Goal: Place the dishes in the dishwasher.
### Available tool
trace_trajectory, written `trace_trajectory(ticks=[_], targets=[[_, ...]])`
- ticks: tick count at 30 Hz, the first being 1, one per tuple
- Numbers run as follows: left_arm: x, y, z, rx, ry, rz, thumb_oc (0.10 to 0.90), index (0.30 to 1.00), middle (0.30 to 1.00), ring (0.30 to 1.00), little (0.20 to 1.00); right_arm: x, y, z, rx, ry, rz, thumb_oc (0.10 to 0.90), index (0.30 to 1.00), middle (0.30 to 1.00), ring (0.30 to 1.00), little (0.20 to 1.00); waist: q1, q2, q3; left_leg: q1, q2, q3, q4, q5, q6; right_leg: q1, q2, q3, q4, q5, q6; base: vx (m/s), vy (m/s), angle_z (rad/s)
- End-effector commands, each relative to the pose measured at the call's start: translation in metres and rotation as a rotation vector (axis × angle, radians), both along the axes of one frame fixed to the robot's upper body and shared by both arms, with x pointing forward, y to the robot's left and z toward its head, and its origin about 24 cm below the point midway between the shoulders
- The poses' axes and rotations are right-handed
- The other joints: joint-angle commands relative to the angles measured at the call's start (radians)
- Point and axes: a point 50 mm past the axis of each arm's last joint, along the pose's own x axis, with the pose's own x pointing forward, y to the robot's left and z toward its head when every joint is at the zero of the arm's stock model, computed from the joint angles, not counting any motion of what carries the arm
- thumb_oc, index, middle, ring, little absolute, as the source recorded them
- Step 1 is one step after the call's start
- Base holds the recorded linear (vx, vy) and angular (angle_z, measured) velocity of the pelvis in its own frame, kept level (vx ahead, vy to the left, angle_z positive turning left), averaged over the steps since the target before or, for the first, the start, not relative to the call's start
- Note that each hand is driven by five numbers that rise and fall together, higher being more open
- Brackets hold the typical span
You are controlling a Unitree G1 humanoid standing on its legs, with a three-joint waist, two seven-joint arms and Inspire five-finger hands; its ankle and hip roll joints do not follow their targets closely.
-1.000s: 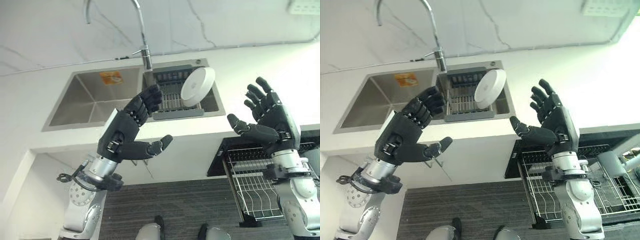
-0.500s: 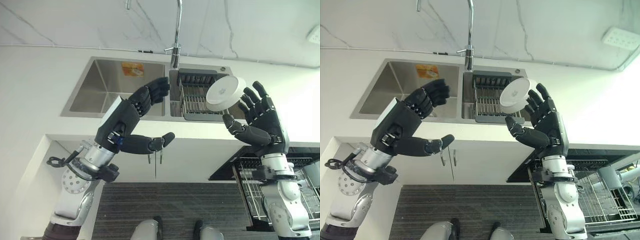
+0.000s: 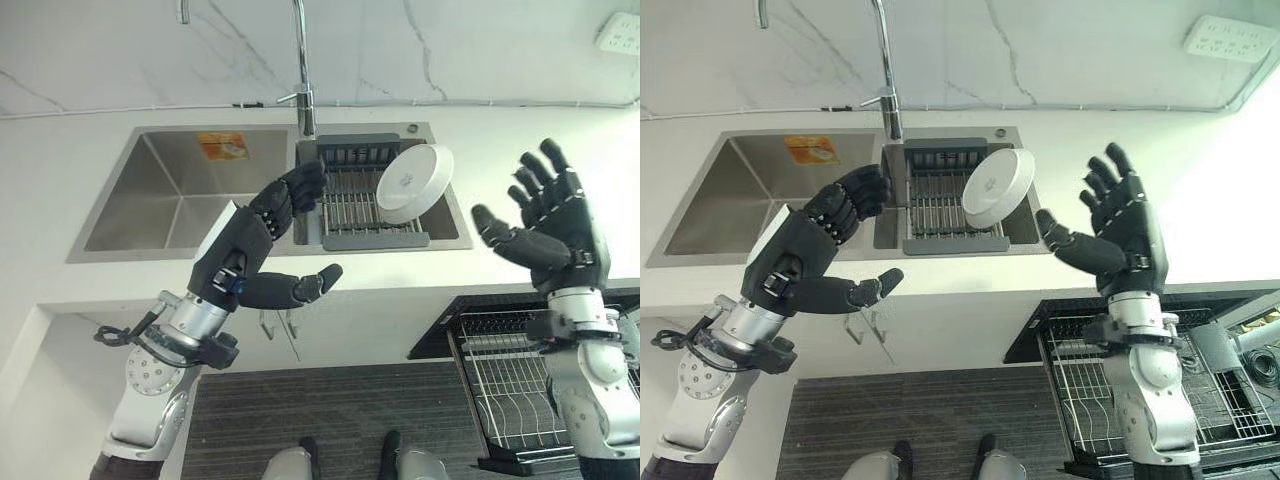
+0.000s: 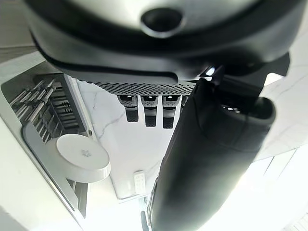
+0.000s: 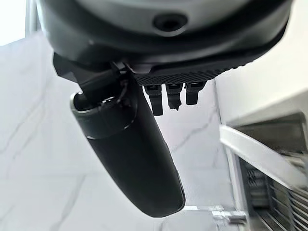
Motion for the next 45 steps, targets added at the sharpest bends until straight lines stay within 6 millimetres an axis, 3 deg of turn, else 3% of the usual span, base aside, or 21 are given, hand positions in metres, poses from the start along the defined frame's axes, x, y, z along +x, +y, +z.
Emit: trace_trajectory(ticks=[1,6,16,27,38,45], targets=[[-0.007,-0.013,0.032,-0.085,-0.172,-0.074,0.8,0.9,0.9,0.9,0.9,0.003,-0.002,0.048,-0.004,-0.248,0.005,0.8,0.9,0.9,0.9,0.9,0.001,-0.002,-0.092,0.084,0.065,0.07,0.015,-0.163,-0.015,0.018,-0.028,0.004,0.001,-0.09,0.094,0.05,-0.068,0.13],[-0.004,-0.013,0.023,-0.078,-0.135,-0.072,0.8,0.9,0.9,0.9,0.9,0.012,-0.007,0.043,0.077,-0.213,0.01,0.8,0.9,0.9,0.9,0.9,0.008,-0.001,-0.1,0.088,0.067,0.062,0.015,-0.165,-0.02,0.021,-0.028,-0.003,0.001,-0.09,0.092,0.04,-0.048,0.1],[0.006,-0.015,0.013,-0.057,-0.077,-0.098,0.8,0.9,0.9,0.9,0.9,0.052,-0.006,0.012,0.368,-0.02,0.126,0.8,0.9,0.9,0.9,0.9,0.042,-0.018,-0.118,0.1,0.058,0.032,0.015,-0.169,-0.023,0.032,-0.042,-0.034,0.001,-0.075,0.095,0.03,-0.021,0.09],[0.011,-0.015,0.011,-0.041,-0.053,-0.093,0.8,0.9,0.9,0.9,0.9,0.064,-0.019,-0.005,0.536,0.111,0.061,0.8,0.9,0.9,0.9,0.9,0.046,-0.023,-0.113,0.114,0.049,0.025,0.015,-0.178,-0.017,0.041,-0.04,-0.027,0.001,-0.071,0.097,0.01,0.008,0.03],[0.014,-0.017,0.012,-0.026,-0.045,-0.094,0.8,0.9,0.9,0.9,0.9,0.072,-0.023,-0.015,0.571,0.198,0.046,0.8,0.9,0.9,0.9,0.9,0.044,-0.026,-0.109,0.121,0.044,0.027,0.015,-0.181,-0.012,0.041,-0.039,-0.018,0.001,-0.064,0.101,0.0,0.0,0.0],[0.016,-0.018,0.014,-0.017,-0.041,-0.101,0.8,0.9,0.9,0.9,0.9,0.082,-0.029,-0.008,0.522,0.238,0.052,0.8,0.9,0.9,0.9,0.9,0.053,-0.031,-0.106,0.121,0.041,0.023,0.015,-0.181,-0.014,0.044,-0.042,-0.021,0.001,-0.061,0.103,0.0,0.0,0.0]])
